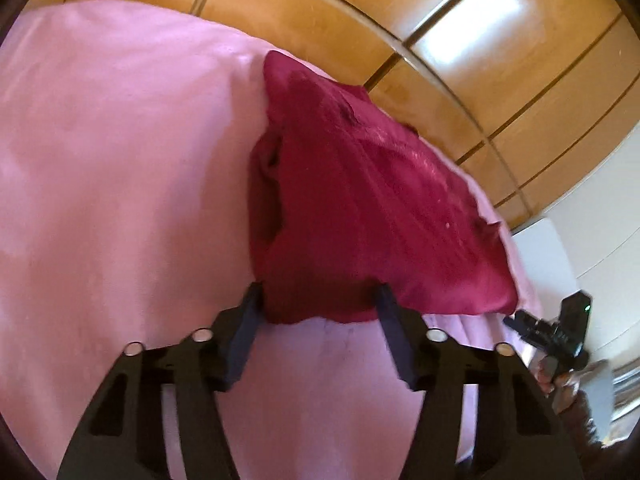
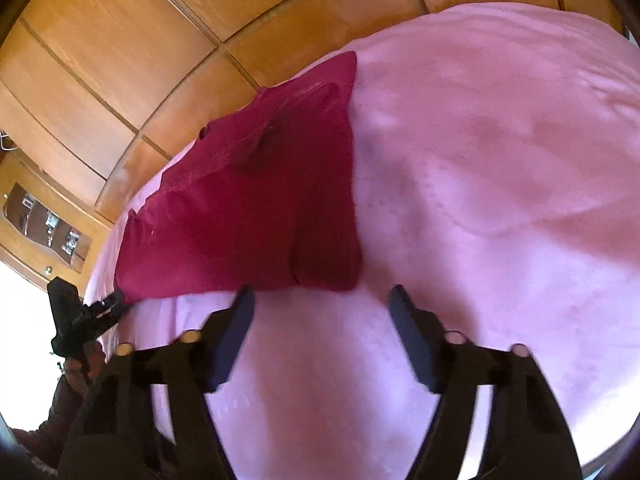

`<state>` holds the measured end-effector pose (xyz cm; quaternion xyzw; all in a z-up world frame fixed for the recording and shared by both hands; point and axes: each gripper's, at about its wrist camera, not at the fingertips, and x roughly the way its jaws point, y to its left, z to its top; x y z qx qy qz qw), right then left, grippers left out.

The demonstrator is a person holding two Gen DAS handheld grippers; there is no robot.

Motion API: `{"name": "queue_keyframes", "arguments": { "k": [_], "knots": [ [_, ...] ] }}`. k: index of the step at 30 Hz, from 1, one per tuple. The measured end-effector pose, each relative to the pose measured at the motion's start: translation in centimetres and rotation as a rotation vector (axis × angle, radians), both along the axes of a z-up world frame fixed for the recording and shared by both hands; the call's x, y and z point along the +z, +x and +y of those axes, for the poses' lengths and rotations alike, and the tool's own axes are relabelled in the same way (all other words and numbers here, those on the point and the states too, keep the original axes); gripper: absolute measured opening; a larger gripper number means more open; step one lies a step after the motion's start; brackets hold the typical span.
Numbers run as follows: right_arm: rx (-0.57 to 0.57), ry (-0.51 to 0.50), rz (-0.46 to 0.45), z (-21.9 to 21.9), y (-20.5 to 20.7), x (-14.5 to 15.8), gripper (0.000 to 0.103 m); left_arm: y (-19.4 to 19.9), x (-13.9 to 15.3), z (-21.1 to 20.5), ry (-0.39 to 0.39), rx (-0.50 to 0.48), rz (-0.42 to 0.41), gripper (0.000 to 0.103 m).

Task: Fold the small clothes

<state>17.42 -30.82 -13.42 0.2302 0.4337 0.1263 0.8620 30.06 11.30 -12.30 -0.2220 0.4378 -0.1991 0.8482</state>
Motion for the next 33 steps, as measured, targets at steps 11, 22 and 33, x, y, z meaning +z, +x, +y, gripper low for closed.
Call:
{"name": "queue_keyframes", "arguments": {
  "k": [11,22,33],
  "knots": [
    [0.026,-0.056,0.029,0.8,-1.8,0.8,0.013,-1.7,0.5,-0.2,0.036,-0.038,0.001,0.020],
    [0.101,-0.094,0.164,0.4,-8.5,0.2,0.012,-11.8,0.8,0.3,0.019,-0.111,0.069,0.020],
    [0.068,-0.089,0.080,-0.7,-7.4,2.7,0.070,-10.2,2.3,1.6,0.028,-0.005,0.043,0.056]
  ]
}}
